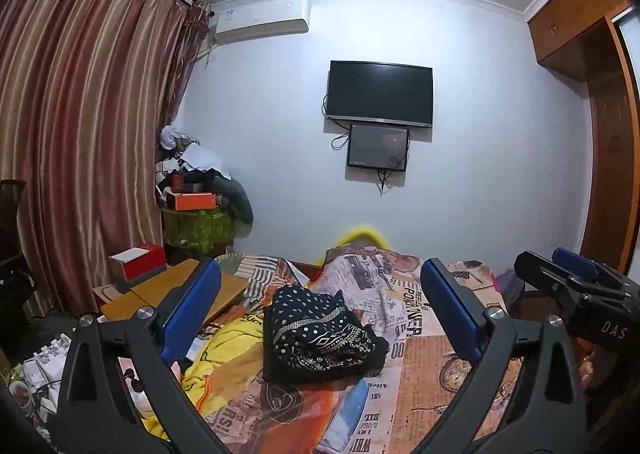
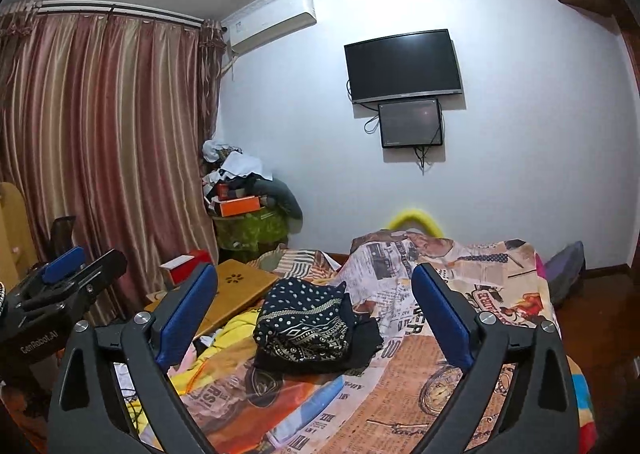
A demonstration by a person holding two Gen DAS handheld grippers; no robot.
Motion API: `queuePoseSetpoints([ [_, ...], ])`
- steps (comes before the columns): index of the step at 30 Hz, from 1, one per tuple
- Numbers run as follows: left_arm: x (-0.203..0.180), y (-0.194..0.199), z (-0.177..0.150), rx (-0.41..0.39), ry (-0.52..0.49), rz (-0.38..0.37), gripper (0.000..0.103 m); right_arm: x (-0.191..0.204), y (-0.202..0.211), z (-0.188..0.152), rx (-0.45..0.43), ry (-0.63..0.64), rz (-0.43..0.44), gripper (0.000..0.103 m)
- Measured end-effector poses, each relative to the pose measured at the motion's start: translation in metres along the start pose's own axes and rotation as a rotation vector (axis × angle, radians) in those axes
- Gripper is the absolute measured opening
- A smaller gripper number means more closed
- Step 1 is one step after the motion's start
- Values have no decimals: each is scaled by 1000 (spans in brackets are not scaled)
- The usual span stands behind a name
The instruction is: Fold large clothes
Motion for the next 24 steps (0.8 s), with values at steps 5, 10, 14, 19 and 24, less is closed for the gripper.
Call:
queuePoseSetpoints([
  [5, -3, -3, -2, 5, -2, -6, 101, 2, 2, -1, 6, 12, -3, 97],
  [10, -4, -6, -3, 13, -8, -10, 101, 5, 3, 0, 14, 27, -6, 97],
  [14, -7, -9, -5, 20, -14, -13, 101, 7, 4, 0, 14, 35, -9, 97],
  [19, -7, -8, -6, 23, -14, -18, 102, 7, 5, 0, 17, 39, -11, 97],
  [24, -7, -9, -7, 28, -10, -26, 102, 7, 4, 0, 20, 42, -14, 97],
])
Point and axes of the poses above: each gripper's, at about its wrist camera, not at the fingertips, and y roughly against the way its jaws point, x to its left, z to its top, the point moved 8 cm from there along -y, roughly the way its jaws point, and after that the axes turned 2 degrees about -y, right-handed, at the moved point
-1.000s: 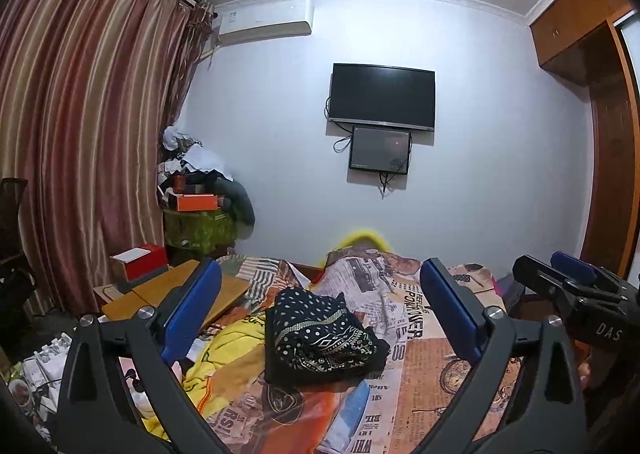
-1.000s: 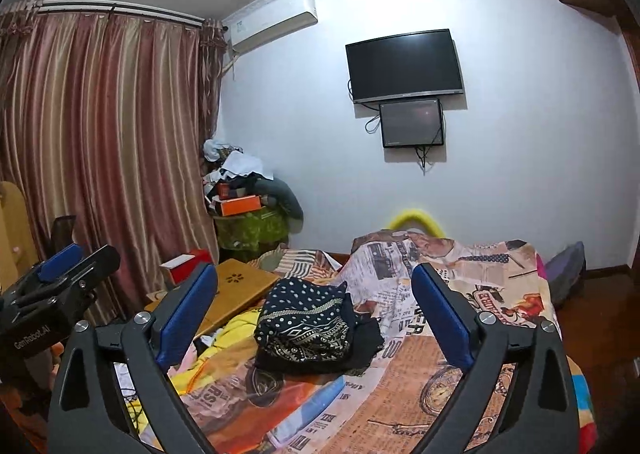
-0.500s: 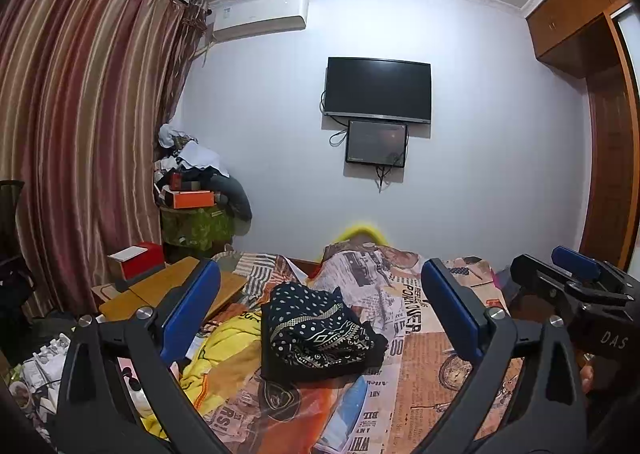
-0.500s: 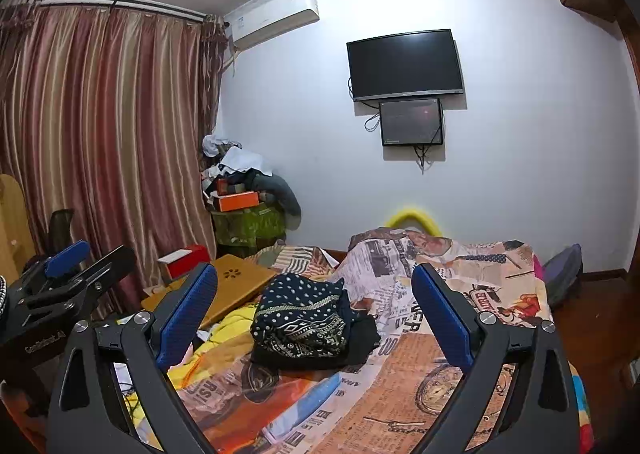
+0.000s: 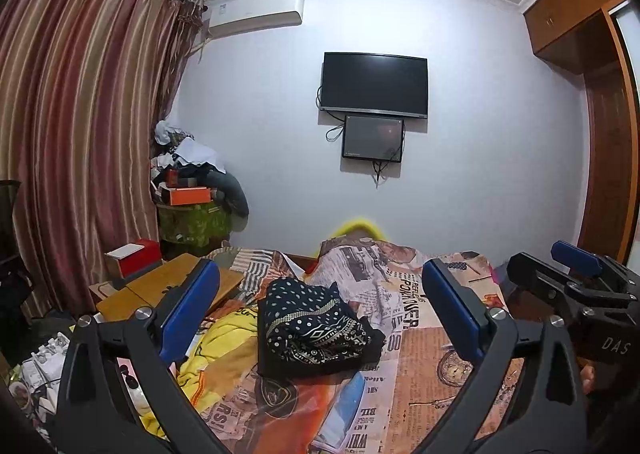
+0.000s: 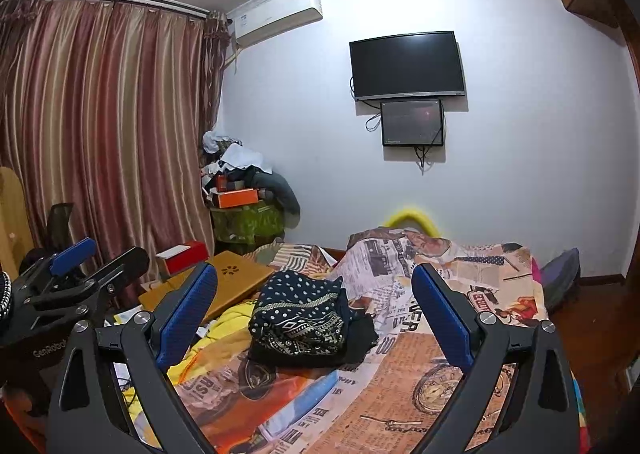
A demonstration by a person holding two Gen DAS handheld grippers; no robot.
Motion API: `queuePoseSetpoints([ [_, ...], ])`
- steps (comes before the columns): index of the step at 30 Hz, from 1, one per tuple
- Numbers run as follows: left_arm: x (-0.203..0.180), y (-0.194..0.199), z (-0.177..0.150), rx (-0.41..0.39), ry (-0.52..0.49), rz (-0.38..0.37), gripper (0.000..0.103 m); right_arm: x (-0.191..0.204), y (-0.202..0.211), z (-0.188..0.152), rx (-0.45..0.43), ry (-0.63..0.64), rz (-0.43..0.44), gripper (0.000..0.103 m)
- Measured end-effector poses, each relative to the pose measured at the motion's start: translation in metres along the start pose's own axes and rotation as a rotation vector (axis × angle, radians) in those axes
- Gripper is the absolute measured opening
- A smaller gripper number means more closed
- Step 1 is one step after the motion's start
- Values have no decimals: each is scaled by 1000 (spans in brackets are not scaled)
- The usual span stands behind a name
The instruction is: Fold large clothes
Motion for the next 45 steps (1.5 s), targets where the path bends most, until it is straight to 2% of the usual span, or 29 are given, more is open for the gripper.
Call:
queuePoseSetpoints([
  [26, -4, -3, -5, 19, 3, -54, 102, 2, -1, 3, -7, 9, -13, 97],
  [45, -4, -6, -5, 25, 4, -49, 102, -5, -6, -2, 4, -7, -29, 97],
])
Point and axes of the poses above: each gripper's, at about its wrist camera, not at the fingertips, and y roughly against the way its jaws point, x to its left, z to its top, the point moved 8 cm from there along -y, roughly the way its jaws point, and after that the axes turned 2 degrees about -y, right-handed, at the moved point
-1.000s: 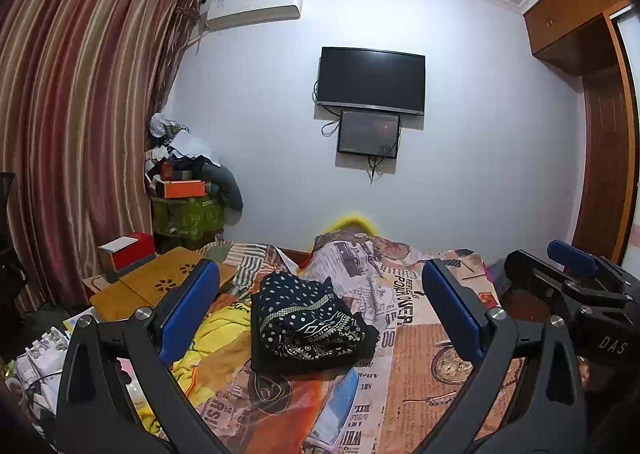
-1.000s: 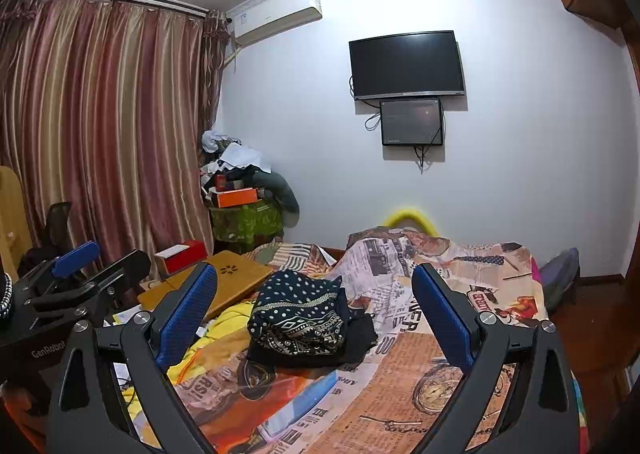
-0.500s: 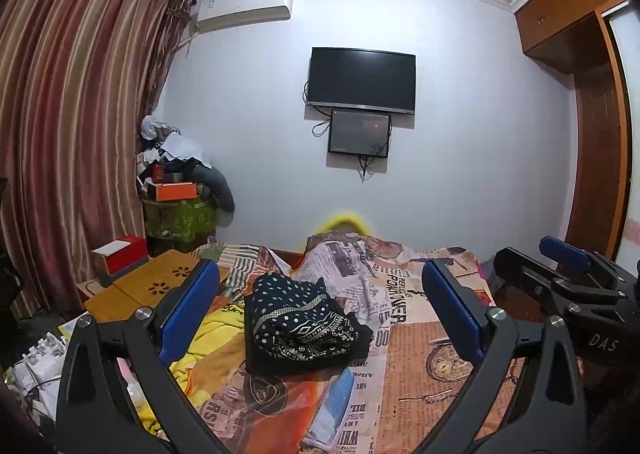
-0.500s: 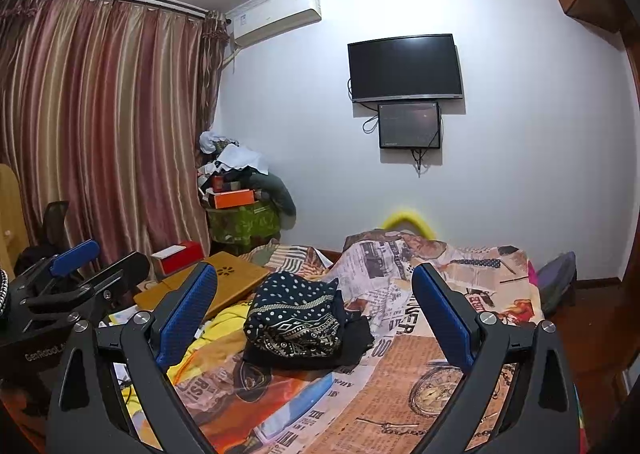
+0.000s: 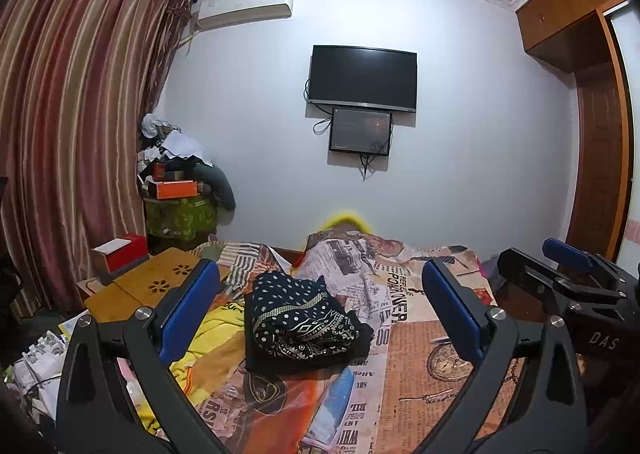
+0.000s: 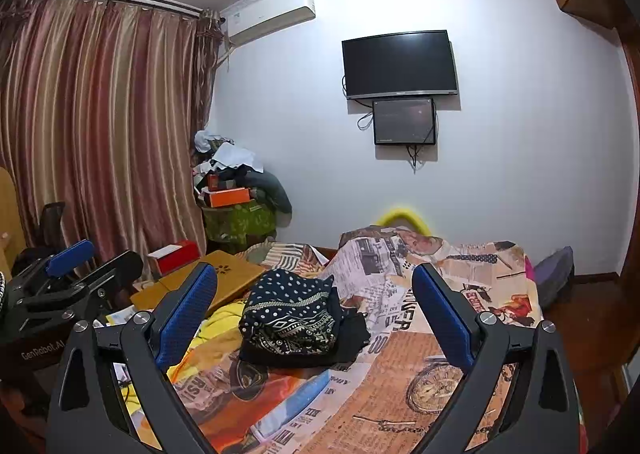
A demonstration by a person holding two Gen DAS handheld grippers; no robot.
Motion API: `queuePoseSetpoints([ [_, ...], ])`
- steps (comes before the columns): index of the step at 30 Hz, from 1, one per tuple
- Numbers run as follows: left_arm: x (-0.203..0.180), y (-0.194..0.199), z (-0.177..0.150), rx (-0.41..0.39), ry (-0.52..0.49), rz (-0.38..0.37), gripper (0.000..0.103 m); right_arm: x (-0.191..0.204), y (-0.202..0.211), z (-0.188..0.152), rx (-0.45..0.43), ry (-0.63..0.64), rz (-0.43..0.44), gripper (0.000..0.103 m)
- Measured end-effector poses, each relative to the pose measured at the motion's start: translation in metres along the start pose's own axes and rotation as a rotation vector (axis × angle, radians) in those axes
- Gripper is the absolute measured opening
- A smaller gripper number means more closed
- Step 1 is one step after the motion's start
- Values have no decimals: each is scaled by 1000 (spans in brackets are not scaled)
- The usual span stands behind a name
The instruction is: Fold large clothes
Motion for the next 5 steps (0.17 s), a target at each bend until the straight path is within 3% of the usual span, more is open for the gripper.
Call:
queuePoseSetpoints([
  [5, 2, -4, -1, 6, -1, 0, 102, 0, 0, 0, 0, 2, 0, 97],
])
Point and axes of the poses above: each gripper's, at about its wrist camera, not at the fingertips, and y roughly against the way its jaws point, x to its left, z to its top, the point moved 8 cm from there along -y, roughly the way its jaws point, and after that the axes turned 2 degrees about -y, right-handed, at the moved point
